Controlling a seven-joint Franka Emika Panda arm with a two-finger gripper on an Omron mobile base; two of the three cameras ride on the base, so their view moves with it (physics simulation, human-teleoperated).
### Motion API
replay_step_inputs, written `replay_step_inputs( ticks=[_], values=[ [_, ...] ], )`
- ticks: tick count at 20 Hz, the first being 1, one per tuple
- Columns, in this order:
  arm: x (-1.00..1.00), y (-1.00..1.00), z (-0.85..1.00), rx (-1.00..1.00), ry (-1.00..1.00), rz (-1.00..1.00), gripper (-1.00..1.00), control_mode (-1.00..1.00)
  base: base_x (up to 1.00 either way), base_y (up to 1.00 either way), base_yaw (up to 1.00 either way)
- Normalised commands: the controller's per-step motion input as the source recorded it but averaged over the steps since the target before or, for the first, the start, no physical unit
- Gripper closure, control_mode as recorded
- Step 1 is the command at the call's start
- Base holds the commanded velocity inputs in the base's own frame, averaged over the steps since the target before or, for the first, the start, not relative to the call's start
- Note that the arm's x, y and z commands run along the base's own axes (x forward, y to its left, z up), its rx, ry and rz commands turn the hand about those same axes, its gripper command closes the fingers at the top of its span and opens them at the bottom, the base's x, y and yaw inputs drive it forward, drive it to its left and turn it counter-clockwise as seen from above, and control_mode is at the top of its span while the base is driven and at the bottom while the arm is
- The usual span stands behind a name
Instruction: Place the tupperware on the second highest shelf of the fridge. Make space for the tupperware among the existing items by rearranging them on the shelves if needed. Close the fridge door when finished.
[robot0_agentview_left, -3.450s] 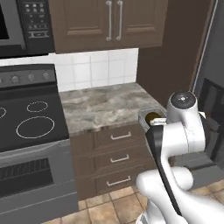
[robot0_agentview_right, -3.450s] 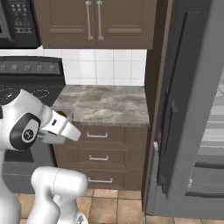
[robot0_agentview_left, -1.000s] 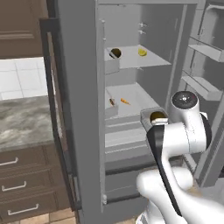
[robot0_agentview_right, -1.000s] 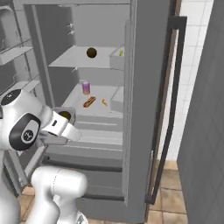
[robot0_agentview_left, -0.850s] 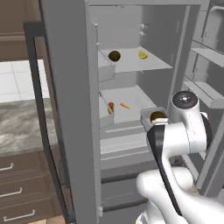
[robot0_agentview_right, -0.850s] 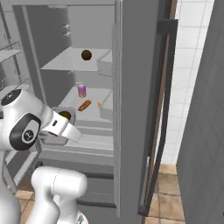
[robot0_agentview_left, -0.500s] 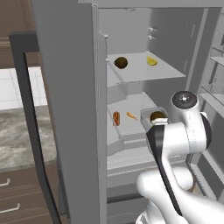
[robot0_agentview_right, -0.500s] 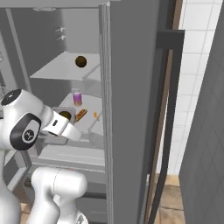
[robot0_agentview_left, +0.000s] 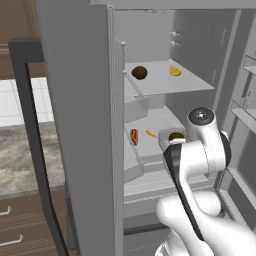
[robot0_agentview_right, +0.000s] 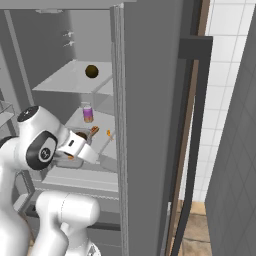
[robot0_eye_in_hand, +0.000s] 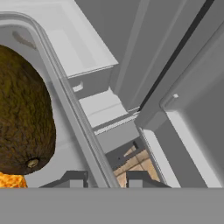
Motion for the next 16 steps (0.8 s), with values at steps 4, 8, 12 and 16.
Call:
replay_step_inputs(
  ticks=[4,8,12,16],
  values=[
    [0.15,-0.23,-0.37,0.00,-0.12,-0.01,1.00,-1.00,0.00,0.00,0.00],
    [0.19,-0.16,-0.49,0.00,-0.25,0.00,1.00,-1.00,0.00,0.00,0.00],
    [0.47,-0.18,-0.37,0.01,-0.14,0.00,1.00,-1.00,0.00,0.00,0.00],
    [0.46,-0.18,-0.12,0.04,-0.01,0.00,1.00,-1.00,0.00,0.00,0.00]
  ],
)
